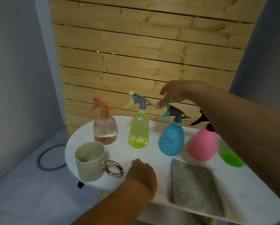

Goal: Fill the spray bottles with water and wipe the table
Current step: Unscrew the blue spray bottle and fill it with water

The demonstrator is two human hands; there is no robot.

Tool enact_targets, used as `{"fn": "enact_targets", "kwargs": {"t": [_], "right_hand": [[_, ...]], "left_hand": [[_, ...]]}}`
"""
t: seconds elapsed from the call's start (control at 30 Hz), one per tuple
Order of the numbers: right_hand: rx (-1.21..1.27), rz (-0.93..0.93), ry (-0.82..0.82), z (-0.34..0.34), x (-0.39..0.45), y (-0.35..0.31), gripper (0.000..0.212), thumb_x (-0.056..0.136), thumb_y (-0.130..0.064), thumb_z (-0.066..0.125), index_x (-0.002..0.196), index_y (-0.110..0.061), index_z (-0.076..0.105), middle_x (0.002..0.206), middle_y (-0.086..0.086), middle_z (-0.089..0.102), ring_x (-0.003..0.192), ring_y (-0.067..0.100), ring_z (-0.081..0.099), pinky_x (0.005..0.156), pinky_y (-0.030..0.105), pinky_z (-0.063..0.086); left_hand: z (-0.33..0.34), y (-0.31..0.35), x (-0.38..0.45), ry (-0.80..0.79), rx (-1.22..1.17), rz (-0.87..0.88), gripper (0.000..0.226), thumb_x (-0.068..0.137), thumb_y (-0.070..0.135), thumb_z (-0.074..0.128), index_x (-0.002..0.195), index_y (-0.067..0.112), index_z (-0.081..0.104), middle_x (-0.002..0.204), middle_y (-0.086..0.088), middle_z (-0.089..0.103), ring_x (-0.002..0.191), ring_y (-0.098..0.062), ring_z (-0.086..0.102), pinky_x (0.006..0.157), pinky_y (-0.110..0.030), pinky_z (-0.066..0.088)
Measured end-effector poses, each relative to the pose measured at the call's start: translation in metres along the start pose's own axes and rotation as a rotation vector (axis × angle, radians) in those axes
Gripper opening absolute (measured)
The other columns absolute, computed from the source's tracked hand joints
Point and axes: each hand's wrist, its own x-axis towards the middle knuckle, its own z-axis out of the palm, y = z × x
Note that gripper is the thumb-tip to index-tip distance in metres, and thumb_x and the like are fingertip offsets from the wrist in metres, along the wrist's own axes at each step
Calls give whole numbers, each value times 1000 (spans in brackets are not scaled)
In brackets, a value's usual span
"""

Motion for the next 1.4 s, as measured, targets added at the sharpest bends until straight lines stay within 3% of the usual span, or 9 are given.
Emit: {"fn": "enact_targets", "kwargs": {"t": [0.1,0.2,0.27,0.47,0.67,0.9,1.07,1.27,1.4], "right_hand": [[-225,90,-146,5,-2,23,82,82,-69,66,135,-7,60,130,8,61,123,28,55,101,40,44],[-105,101,-184,27,-1,37,55,83,-56,75,109,-8,69,86,0,65,82,18,62,75,29,51],[10,90,-155,41,-2,43,37,86,-42,78,102,-11,69,77,-4,68,68,12,61,60,23,45],[101,41,-35,17,-31,44,28,91,-35,73,107,-12,70,83,-4,73,77,14,68,66,26,47],[157,10,109,-58,-94,32,24,87,-40,77,90,-17,70,65,-10,74,69,7,72,59,24,47],[333,-172,103,-69,-172,-17,24,86,-42,77,96,-22,71,77,-9,77,72,4,74,72,26,51],[635,-267,91,-28,-217,-37,22,88,-42,74,95,-21,73,79,-8,78,75,7,75,76,27,54],[1007,-224,-153,82,-243,-69,34,83,-44,80,101,-15,75,91,1,79,87,16,75,89,33,59],[1129,-113,-234,142,-250,-91,41,69,-47,90,87,-13,75,71,-4,76,65,4,71,64,17,57]], "left_hand": [[-7,2,-5,3,12,0,55,113,21,29,158,-7,14,165,-32,13,153,-46,15,126,-49,15],[-15,3,-9,4,75,34,51,112,20,35,154,-6,24,161,-27,27,148,-42,27,121,-46,24],[-19,4,-10,-15,107,51,51,111,20,38,154,-5,26,158,-27,31,146,-41,31,120,-45,27],[-37,-6,-8,-93,-2,89,38,106,14,43,141,1,47,144,-22,49,133,-36,50,108,-40,41],[-65,-21,-29,161,-528,108,78,101,43,61,162,17,20,166,-5,31,151,-24,32,117,-31,28],[-82,-44,-111,466,-983,177,99,70,44,92,153,31,38,136,11,58,126,-11,57,99,-33,52],[-51,-47,-178,585,-1132,165,91,61,39,98,135,39,44,118,23,60,97,14,61,72,-13,54],[35,-71,-233,542,-1211,97,91,55,31,103,128,42,51,121,15,64,102,7,64,71,-18,58],[73,-91,-249,460,-1230,51,104,44,39,102,127,50,41,124,9,56,104,-2,64,74,-18,57]]}}
